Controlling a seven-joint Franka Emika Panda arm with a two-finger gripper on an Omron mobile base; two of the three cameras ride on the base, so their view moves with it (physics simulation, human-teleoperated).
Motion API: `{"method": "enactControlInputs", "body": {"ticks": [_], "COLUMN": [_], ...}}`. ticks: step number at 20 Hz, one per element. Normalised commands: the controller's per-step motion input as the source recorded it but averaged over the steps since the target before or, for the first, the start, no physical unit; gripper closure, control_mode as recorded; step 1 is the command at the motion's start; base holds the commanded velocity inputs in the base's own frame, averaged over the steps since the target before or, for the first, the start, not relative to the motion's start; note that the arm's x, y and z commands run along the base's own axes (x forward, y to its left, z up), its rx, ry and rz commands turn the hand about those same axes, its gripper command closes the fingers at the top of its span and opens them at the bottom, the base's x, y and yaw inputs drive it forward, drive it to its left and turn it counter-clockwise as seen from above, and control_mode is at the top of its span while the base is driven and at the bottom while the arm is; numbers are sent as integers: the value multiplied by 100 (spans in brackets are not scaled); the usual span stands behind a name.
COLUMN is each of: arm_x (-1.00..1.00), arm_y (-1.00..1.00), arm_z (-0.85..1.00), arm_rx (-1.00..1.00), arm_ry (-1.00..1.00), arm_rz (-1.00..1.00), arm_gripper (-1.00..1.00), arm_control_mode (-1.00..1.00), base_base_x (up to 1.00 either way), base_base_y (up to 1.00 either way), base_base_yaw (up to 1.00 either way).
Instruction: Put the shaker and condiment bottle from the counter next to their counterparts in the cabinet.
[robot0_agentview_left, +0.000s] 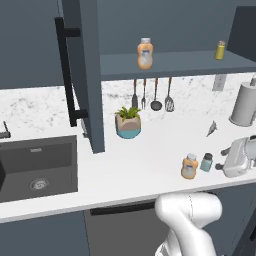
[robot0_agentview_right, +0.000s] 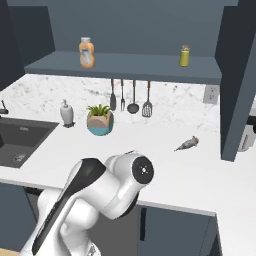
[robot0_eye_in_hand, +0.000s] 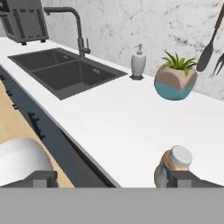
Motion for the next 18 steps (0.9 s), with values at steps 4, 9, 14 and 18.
{"method": "enactControlInputs", "body": {"ticks": [4,9,14,18], "arm_x": [4,4,0,11], "arm_y": [0,-12,-7,0], "arm_z": [-7,-38,-63,-31], "arm_rx": [0,0,0,0], "arm_ry": [-6,-12,-10,-1], "arm_rz": [4,1,0,0], "arm_gripper": [-100,-100,-100,-100], "arm_control_mode": [-100,-100,-100,-100], "base_base_x": [0,0,0,0], "base_base_y": [0,0,0,0], "base_base_yaw": [0,0,0,0]}}
